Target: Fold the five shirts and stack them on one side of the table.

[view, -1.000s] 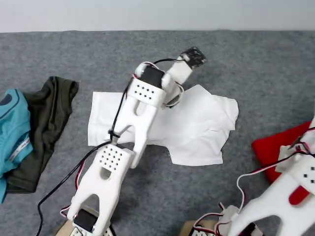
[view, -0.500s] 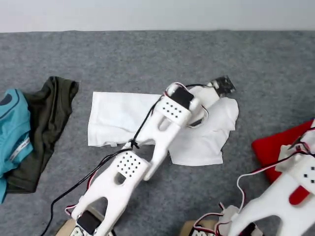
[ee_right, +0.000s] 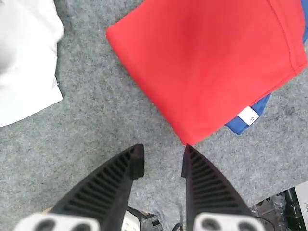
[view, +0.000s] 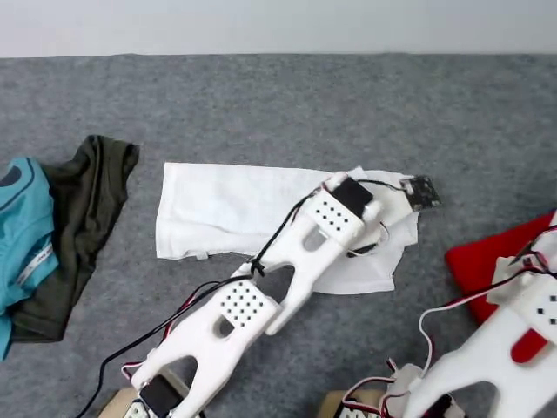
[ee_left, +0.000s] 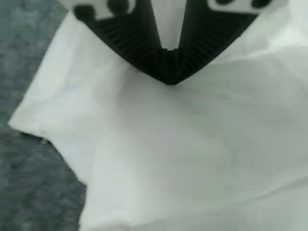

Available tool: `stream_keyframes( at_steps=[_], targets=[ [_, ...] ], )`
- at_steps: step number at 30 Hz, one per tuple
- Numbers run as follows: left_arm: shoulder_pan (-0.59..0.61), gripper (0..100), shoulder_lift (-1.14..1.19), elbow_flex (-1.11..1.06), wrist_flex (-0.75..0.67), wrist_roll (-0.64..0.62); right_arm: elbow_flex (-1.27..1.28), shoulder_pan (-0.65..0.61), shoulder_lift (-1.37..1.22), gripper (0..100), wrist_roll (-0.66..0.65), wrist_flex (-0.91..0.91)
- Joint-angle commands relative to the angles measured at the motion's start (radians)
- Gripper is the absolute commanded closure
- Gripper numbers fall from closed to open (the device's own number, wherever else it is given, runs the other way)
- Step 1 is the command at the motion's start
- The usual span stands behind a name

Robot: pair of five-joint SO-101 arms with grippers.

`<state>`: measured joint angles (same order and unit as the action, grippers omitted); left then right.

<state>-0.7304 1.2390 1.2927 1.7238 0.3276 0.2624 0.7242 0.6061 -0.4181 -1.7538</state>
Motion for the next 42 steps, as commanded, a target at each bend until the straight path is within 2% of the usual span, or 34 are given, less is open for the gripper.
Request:
stream_keyframes(
  at_steps=[1, 7, 16, 22, 28, 33, 42],
  targets=[
    [-0.049, 100, -0.138, -0.062, 0.032, -0.003, -0.005, -0.005, 0.027, 85.5, 0.009, -0.035],
    [-0.055, 100, -0.293, -0.209, 0.029, -0.003, -0.005, -0.005, 0.027, 85.5, 0.009, -0.035],
    [0.048, 100, -0.370, -0.275, 0.031, -0.003, -0.005, -0.005, 0.024, 85.5, 0.009, -0.035],
    [-0.008, 99, -0.500, -0.542, 0.031, -0.005, -0.005, -0.005, 0.022, 85.5, 0.009, -0.035],
    [-0.054, 89, -0.641, -0.757, 0.006, -0.002, -0.005, -0.005, 0.019, 85.5, 0.012, -0.035],
    [-0.055, 88, -0.614, -0.843, -0.044, 0.003, -0.005, -0.005, 0.022, 85.5, 0.012, -0.035],
    [-0.037, 88, -0.471, -0.845, -0.144, -0.002, -0.005, -0.005, 0.027, 85.5, 0.012, -0.035]
  ],
)
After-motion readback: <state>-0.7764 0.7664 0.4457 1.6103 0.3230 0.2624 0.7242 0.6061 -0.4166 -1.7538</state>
